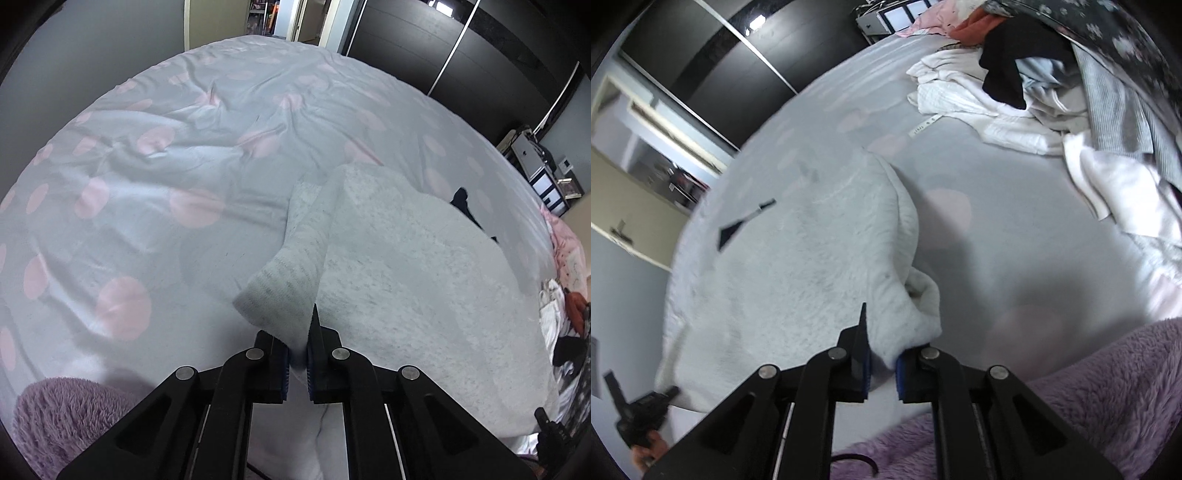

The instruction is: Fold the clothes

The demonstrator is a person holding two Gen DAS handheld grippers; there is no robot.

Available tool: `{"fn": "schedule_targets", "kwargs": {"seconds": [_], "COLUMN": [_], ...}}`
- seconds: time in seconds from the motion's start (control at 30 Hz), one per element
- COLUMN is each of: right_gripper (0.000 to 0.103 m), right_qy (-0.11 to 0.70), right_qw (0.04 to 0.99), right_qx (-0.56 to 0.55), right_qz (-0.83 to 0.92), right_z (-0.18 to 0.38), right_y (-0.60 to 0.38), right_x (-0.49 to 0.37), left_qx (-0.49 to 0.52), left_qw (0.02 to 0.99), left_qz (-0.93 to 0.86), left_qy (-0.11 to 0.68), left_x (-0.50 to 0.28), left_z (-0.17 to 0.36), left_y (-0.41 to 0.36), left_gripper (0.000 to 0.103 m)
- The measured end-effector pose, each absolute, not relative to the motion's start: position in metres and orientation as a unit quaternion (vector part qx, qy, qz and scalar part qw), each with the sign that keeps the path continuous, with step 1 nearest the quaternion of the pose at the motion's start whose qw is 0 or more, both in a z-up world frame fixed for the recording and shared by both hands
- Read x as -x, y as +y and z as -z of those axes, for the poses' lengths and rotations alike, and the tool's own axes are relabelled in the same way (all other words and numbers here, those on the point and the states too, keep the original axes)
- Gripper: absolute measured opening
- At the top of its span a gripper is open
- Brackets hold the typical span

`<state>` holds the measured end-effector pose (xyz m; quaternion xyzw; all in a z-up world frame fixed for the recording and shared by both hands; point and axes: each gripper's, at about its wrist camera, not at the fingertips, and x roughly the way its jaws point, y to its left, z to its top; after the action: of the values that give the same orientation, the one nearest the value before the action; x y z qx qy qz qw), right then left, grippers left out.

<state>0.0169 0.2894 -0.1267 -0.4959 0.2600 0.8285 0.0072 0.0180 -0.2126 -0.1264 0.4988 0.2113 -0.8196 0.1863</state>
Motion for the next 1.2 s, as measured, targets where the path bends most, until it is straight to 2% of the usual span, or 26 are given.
{"fn": "schedule_targets", "kwargs": {"seconds": [0.27,0.37,0.4,0.43,0.47,0.53,0.8,1.03,1.2], "right_gripper": [0.012,0.019,0.02,0.023,0.024,0.025,0.03,0.033,0.033], "right_qy": [0.241,0.242,0.246,0.25,0.254,0.261,0.258,0.266,0.235], "right_qw": [0.026,0.033,0.035,0.038,0.039,0.039,0.124,0.065,0.033], "right_qx": [0.549,0.544,0.541,0.538,0.533,0.523,0.423,0.425,0.426], "right_qz": [-0.8,-0.803,-0.803,-0.804,-0.806,-0.81,-0.86,-0.863,-0.873], "right_z": [0.16,0.157,0.156,0.155,0.154,0.15,0.113,0.117,0.116], "right_y": [0.29,0.292,0.294,0.296,0.297,0.299,0.32,0.312,0.292], "right_x": [-0.007,-0.009,-0.011,-0.012,-0.013,-0.016,-0.033,-0.013,0.009], "left_qx": [-0.568,-0.567,-0.564,-0.558,-0.55,-0.532,-0.442,-0.438,-0.441], "left_qw": [0.207,0.207,0.209,0.216,0.225,0.241,0.307,0.289,0.265], "left_qz": [0.775,0.779,0.781,0.783,0.786,0.791,0.821,0.838,0.851], "left_qy": [0.181,0.168,0.17,0.171,0.172,0.185,0.188,0.147,0.105], "left_x": [-0.007,-0.008,-0.01,-0.012,-0.016,-0.023,-0.036,-0.014,0.008], "left_z": [0.169,0.166,0.164,0.161,0.157,0.149,0.11,0.107,0.107], "left_y": [-0.209,-0.205,-0.206,-0.207,-0.208,-0.214,-0.232,-0.221,-0.204], "left_gripper": [0.01,0.014,0.017,0.026,0.031,0.033,0.035,0.035,0.035]}}
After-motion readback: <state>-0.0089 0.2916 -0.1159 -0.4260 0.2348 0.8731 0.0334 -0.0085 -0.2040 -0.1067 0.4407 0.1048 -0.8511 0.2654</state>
